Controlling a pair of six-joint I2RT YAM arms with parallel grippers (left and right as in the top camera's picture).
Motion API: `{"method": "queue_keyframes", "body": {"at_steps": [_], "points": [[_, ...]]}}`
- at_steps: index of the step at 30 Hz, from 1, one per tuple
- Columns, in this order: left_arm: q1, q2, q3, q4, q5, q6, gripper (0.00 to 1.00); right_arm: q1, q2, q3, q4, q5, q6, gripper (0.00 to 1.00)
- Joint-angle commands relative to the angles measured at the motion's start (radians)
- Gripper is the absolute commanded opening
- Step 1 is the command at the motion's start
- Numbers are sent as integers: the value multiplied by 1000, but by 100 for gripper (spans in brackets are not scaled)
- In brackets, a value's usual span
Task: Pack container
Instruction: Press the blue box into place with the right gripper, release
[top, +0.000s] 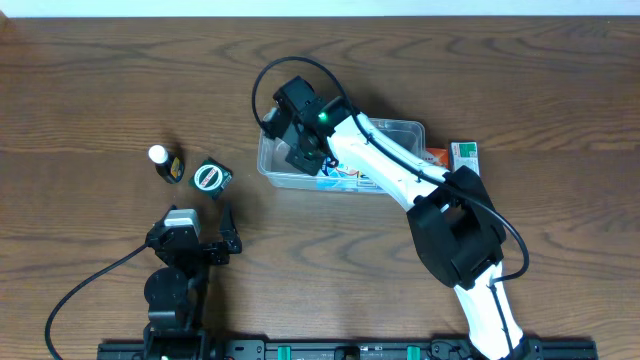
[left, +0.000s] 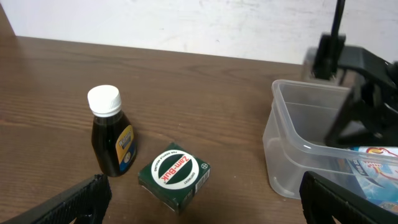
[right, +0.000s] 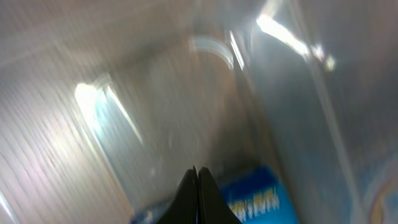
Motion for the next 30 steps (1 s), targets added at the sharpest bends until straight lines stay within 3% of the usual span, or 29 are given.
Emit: {"method": "queue_keyframes", "body": {"at_steps": [1, 19, 30], "points": [[4, -1, -19, -30, 14, 17, 98, -10, -11, 22, 22, -65, -20, 1], [4, -1, -19, -30, 14, 17, 98, -103, 42, 16, -69, -68, -87, 1], [4, -1, -19, -30, 14, 17, 98, -75, 42, 16, -21, -102, -87, 1]]}}
